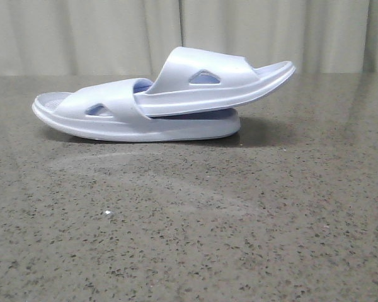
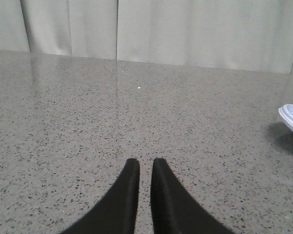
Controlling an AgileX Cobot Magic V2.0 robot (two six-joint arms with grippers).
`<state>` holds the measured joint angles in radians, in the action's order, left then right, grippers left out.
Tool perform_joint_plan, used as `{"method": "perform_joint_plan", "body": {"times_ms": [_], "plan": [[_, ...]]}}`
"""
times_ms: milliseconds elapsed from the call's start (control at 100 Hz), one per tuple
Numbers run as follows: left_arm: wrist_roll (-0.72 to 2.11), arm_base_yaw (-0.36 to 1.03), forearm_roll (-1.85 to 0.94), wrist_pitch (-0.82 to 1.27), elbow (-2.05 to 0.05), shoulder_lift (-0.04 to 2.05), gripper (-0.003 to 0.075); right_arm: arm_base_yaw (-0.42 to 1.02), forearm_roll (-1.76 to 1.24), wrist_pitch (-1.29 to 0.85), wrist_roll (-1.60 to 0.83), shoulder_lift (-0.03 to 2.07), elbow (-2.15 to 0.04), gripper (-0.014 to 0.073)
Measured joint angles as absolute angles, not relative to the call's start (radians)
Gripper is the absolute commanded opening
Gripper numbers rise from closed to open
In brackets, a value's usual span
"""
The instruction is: Insert blue slippers together front up
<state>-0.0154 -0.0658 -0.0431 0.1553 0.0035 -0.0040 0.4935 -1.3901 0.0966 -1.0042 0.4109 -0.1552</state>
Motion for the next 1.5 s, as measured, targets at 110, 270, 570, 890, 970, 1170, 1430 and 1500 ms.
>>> {"method": "perform_joint_plan", "body": {"times_ms": [110, 270, 570, 890, 970, 1170, 1430, 1500], "plan": [[-0.015, -0.066, -0.043, 0.157, 0.004, -0.004, 0.0015, 0.494, -1.390, 0.097, -1.004, 0.411, -0.155, -0.0089], [-0.015, -0.066, -0.043, 0.159, 0.004, -0.004, 0.0015, 0.494, -1.390, 0.097, -1.004, 0.411, -0.155, -0.0089], [-0.015, -0.066, -0.043, 0.159, 0.004, -0.004, 0.0015, 0.494, -1.390, 0.097, -1.004, 0.411, -0.155, -0.0089], [-0.015, -0.066, -0.043, 0.159, 0.004, -0.004, 0.0015, 0.494, -1.390, 0.106, -1.004, 0.411, -0.155, -0.0089], [-0.015, -0.066, -0.043, 0.159, 0.004, -0.004, 0.0015, 0.494, -1.362, 0.143, -0.998, 0.411, -0.154, -0.0089], [-0.015, -0.066, -0.043, 0.159, 0.004, -0.004, 0.0015, 0.441, -0.871, 0.238, -0.679, 0.415, -0.137, -0.0089], [-0.015, -0.066, -0.043, 0.159, 0.004, -0.004, 0.0015, 0.205, -0.272, 0.134, -0.256, 0.401, -0.096, -0.0089], [-0.015, -0.066, -0.043, 0.159, 0.004, -0.004, 0.0015, 0.175, -0.208, 0.130, -0.222, 0.367, -0.075, -0.0089]]}}
